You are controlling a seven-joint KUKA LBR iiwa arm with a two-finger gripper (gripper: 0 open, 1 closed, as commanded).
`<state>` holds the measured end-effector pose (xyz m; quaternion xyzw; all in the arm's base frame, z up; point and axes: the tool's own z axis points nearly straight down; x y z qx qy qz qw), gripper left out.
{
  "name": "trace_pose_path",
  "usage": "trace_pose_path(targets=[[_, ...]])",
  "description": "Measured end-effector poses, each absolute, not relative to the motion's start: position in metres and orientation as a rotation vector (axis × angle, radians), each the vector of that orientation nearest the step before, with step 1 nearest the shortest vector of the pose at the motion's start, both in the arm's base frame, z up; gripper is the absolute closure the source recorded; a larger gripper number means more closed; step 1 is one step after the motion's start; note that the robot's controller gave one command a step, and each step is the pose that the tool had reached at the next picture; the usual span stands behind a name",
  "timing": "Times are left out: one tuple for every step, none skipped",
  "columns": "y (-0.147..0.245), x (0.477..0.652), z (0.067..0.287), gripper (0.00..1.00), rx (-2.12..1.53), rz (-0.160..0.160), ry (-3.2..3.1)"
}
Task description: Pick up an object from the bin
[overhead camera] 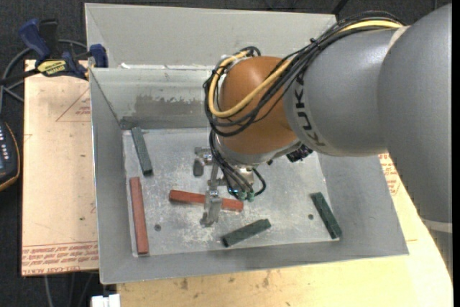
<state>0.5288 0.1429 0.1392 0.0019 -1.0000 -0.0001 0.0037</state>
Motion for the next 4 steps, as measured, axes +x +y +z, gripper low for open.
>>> trace_pose_path(targets=[[0.118,0.57,0.065,0.0,-0.006,0.001,-3.14],[0.12,0.569,0.07,1.0,-0.003,-0.003,-3.143],[0.144,0.551,0.194,1.0,0.121,-0.005,-3.149],[0.132,0.533,0.294,1.0,0.636,-0.002,-3.084]])
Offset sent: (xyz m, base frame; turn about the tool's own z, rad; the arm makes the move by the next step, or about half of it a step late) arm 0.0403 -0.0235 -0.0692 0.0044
